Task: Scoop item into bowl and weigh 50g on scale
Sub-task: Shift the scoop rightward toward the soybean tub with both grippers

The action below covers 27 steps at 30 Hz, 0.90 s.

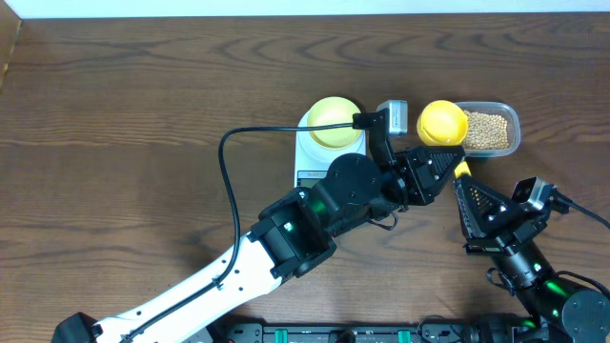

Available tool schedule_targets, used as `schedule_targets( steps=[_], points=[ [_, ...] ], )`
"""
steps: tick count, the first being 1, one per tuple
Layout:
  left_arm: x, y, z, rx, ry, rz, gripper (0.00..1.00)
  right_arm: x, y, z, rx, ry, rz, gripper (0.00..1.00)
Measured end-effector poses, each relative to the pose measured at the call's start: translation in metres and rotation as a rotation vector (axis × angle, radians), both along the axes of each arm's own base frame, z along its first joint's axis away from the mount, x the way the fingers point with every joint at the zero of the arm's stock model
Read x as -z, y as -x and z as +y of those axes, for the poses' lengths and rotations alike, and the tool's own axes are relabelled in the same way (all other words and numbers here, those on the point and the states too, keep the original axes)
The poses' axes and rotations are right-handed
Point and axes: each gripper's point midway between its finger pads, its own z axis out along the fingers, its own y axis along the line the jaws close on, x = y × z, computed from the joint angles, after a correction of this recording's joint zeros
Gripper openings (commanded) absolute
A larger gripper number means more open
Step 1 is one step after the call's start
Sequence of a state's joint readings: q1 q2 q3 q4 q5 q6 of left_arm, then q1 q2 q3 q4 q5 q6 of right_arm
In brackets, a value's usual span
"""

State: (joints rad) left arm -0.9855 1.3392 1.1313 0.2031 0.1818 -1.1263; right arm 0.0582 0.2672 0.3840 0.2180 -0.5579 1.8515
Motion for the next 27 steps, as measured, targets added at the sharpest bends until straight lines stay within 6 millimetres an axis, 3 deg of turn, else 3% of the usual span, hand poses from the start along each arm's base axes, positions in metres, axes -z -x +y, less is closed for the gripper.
schedule_targets(
  steps=[5, 9, 15, 27],
  points=[
    [0.0003, 0.0, 0.0, 0.0, -0.001, 0.001, 0.07, -0.0004, -0.0006, -0.001, 0.007, -0.003, 0.0, 0.14],
    [0.0005, 0.0007, -0.0003, 0.004, -0.002, 0.002, 0.07, -0.0008, -0.0012, -0.002, 0.013, -0.004, -0.002, 0.15],
    [0.0004, 0.0023, -0.0013, 0.009, -0.001, 0.002, 0.07, -0.0006, -0.0015, -0.0023, 0.015, -0.005, 0.0, 0.06],
    [0.0004, 0.0061, -0.003, 0.033, 0.0, 0.003, 0.07, -0.0013, -0.0029, -0.0047, 0.031, -0.011, -0.001, 0.13]
  ],
)
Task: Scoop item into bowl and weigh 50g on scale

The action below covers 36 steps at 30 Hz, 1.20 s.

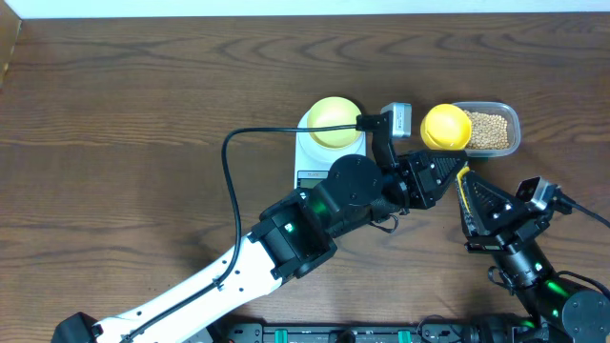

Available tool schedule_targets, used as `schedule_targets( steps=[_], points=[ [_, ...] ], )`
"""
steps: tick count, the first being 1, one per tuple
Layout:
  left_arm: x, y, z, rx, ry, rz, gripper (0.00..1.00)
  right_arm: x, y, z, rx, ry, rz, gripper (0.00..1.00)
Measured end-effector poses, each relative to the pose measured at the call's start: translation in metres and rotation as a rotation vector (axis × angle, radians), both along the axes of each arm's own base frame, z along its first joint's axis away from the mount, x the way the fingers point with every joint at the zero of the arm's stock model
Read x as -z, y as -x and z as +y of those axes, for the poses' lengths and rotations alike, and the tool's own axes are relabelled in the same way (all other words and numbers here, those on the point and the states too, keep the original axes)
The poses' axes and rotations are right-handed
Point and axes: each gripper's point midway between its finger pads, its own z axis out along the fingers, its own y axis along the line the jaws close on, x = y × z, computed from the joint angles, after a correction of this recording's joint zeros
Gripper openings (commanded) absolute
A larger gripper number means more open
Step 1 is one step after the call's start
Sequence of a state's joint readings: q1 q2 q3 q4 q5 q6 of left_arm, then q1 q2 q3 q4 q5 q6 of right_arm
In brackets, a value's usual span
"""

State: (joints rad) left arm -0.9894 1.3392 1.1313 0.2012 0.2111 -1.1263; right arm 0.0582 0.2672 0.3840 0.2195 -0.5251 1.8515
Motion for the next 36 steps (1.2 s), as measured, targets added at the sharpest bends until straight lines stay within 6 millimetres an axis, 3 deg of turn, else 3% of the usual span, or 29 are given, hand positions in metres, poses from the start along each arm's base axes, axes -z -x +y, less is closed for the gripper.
schedule_targets(
  steps=[3, 12, 13, 14, 16, 18, 20, 27, 36],
  points=[
    [0.0, 0.0, 0.0, 0.0, 0.0, 0.0, 0.07, 0.0, 0.0, 0.0, 0.003, 0.001, -0.001, 0.05],
    [-0.001, 0.0, 0.0, 0.0, 0.002, -0.001, 0.09, 0.001, -0.001, 0.0, 0.002, -0.001, 0.005, 0.02],
    [0.0, 0.0, 0.0, 0.0, 0.002, -0.001, 0.17, 0.001, -0.001, 0.0, 0.002, -0.001, 0.005, 0.02],
    [0.0, 0.0, 0.0, 0.0, 0.004, 0.004, 0.36, 0.001, -0.001, 0.0, 0.002, -0.001, 0.004, 0.02],
    [0.0, 0.0, 0.0, 0.002, 0.0, 0.0, 0.63, 0.0, 0.0, 0.0, 0.003, 0.0, 0.003, 0.02],
    [0.0, 0.001, 0.0, 0.006, 0.001, 0.001, 0.77, 0.0, -0.001, -0.001, 0.006, 0.003, -0.001, 0.01],
    [0.0, 0.002, -0.001, 0.014, 0.0, 0.003, 0.82, 0.001, -0.002, -0.003, 0.024, 0.014, -0.006, 0.02],
    [0.012, 0.005, -0.001, 0.026, -0.048, 0.01, 0.91, 0.029, -0.018, -0.016, 0.148, 0.116, 0.061, 0.01],
    [0.066, 0.01, 0.012, 0.049, -0.306, -0.013, 0.93, 0.079, -0.031, -0.035, 0.29, 0.373, 0.167, 0.02]
  ],
)
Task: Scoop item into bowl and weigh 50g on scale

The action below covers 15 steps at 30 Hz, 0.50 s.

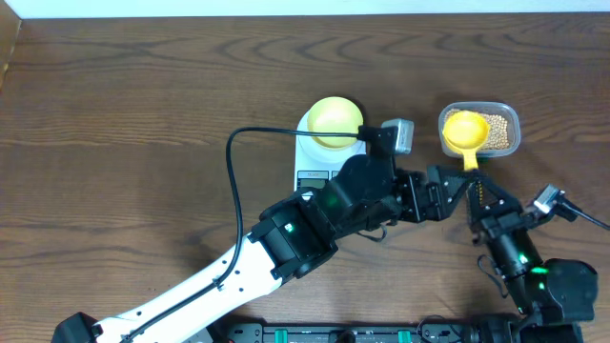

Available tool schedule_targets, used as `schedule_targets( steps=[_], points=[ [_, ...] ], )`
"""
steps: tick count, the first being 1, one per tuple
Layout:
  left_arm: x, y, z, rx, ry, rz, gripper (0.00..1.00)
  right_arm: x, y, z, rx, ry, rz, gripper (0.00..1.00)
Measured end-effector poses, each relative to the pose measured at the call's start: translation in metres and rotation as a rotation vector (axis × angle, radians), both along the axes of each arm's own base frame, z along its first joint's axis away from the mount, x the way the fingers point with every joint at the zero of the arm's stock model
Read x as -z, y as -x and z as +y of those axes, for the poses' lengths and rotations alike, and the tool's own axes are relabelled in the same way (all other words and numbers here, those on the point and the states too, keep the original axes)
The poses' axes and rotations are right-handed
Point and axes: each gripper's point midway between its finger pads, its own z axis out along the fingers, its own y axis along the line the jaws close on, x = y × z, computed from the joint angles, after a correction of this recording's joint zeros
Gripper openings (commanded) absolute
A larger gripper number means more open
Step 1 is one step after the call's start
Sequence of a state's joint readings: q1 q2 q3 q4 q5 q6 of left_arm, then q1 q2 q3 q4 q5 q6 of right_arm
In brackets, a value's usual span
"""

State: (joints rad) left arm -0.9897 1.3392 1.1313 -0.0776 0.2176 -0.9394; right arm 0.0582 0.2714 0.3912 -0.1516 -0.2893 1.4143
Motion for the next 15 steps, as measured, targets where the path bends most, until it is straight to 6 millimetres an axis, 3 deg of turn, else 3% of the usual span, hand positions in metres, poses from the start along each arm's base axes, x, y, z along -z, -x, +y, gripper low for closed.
schedule_targets(
  steps=[5, 9, 15],
  points=[
    [0.045, 0.001, 0.024, 0.001, -0.242, -0.035, 0.93, 0.019, 0.001, -0.008, 0.025, 0.188, 0.105, 0.02],
    [0.078, 0.003, 0.052, 0.001, -0.451, -0.06, 0.93, 0.013, 0.006, -0.011, 0.008, 0.348, 0.157, 0.02],
    [0.095, -0.001, 0.075, -0.013, -0.595, -0.099, 0.94, 0.001, 0.01, -0.017, -0.034, 0.56, 0.245, 0.02]
  ],
)
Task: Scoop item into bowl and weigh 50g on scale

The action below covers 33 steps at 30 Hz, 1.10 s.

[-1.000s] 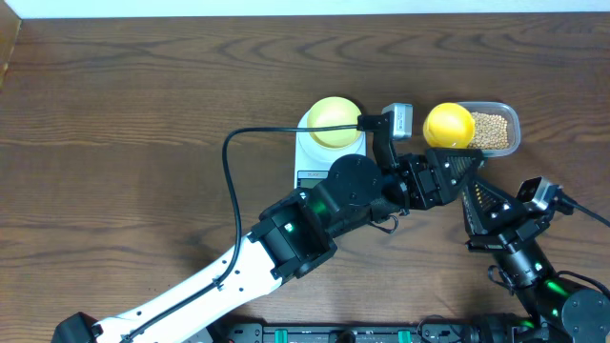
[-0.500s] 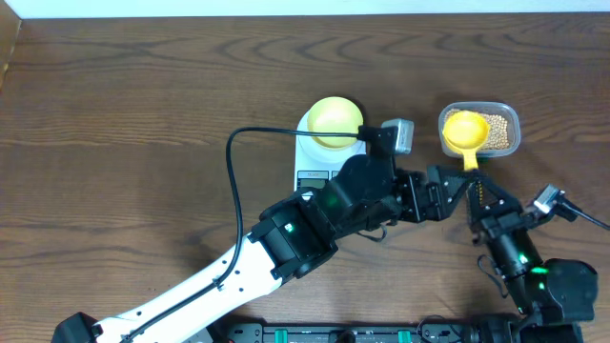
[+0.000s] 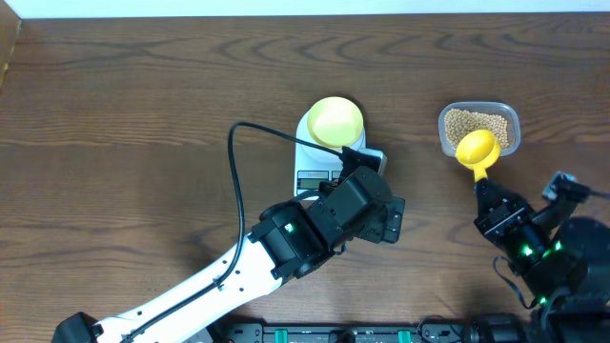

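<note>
A yellow bowl (image 3: pixel 335 121) stands on the white scale (image 3: pixel 317 164) at mid-table. To the right, a clear tub of tan beans (image 3: pixel 485 126) lies open. The yellow scoop (image 3: pixel 476 149) hangs over the tub's near edge, its handle pointing toward me. My right gripper (image 3: pixel 488 191) is shut on that handle. Whether the scoop holds beans cannot be made out. My left gripper (image 3: pixel 393 222) sits by the scale's front right corner, apart from the scoop. Its fingers are foreshortened and their state is unclear.
The left arm's black cable (image 3: pixel 233 181) loops over the table left of the scale. The left arm's body (image 3: pixel 295 238) covers the area in front of the scale. The wooden table's far edge (image 3: pixel 305 15) runs along the top.
My left gripper has gone from beside the scoop's handle back to the scale's front right corner. The scoop now sits slightly nearer and to the right, over the tub's near edge. The right arm stands further right.
At first the scoop hung between the scale and the tub with both grippers at its handle. It then stood a little to the right. Later it was over the tub's left end, both grippers still close. Now only the right gripper is at the handle.
</note>
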Available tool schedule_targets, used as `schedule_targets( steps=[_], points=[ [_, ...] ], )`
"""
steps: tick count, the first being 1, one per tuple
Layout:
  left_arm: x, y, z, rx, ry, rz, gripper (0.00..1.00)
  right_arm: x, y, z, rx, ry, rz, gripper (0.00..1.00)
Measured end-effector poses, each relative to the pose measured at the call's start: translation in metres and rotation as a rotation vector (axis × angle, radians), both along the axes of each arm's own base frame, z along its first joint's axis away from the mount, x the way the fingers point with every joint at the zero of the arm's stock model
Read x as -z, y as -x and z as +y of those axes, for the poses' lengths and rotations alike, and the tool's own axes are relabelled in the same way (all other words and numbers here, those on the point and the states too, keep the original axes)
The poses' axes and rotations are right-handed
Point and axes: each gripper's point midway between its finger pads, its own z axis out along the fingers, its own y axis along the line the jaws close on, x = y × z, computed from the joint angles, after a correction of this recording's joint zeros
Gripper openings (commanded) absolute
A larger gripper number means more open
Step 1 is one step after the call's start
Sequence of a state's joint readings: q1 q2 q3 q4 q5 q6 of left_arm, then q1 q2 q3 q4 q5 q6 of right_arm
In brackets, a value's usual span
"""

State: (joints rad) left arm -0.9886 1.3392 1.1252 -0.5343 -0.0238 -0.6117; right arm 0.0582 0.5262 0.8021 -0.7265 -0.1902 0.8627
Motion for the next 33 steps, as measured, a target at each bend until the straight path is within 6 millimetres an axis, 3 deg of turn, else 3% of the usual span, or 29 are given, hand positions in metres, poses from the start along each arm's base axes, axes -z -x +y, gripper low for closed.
schedule_targets(
  steps=[5, 9, 12, 16, 19, 23, 28, 33],
  points=[
    [0.0, -0.002, 0.007, 0.013, -0.035, -0.029, 0.93, -0.001, -0.002, -0.014, -0.003, 0.172, 0.125, 0.02],
    [-0.019, -0.005, 0.022, 0.019, -0.028, -0.086, 0.94, -0.008, -0.009, -0.02, -0.034, 0.284, 0.207, 0.02],
    [-0.042, -0.014, 0.05, -0.035, -0.005, -0.127, 0.94, -0.015, -0.016, -0.024, -0.062, 0.354, 0.267, 0.02],
    [-0.059, -0.025, 0.104, -0.163, -0.01, -0.145, 0.94, -0.019, -0.025, -0.03, -0.088, 0.432, 0.34, 0.01],
    [-0.057, -0.027, 0.151, -0.285, -0.049, -0.112, 0.94, -0.02, -0.032, -0.031, -0.118, 0.471, 0.379, 0.01],
    [-0.049, -0.025, 0.194, -0.441, -0.08, -0.041, 0.94, -0.016, -0.038, -0.023, -0.168, 0.461, 0.393, 0.01],
    [-0.037, -0.019, 0.217, -0.54, -0.104, 0.035, 0.94, -0.016, -0.037, -0.008, -0.243, 0.408, 0.379, 0.01],
    [-0.034, -0.015, 0.22, -0.551, -0.113, 0.057, 0.94, -0.016, -0.035, -0.002, -0.271, 0.386, 0.38, 0.01]
  ],
)
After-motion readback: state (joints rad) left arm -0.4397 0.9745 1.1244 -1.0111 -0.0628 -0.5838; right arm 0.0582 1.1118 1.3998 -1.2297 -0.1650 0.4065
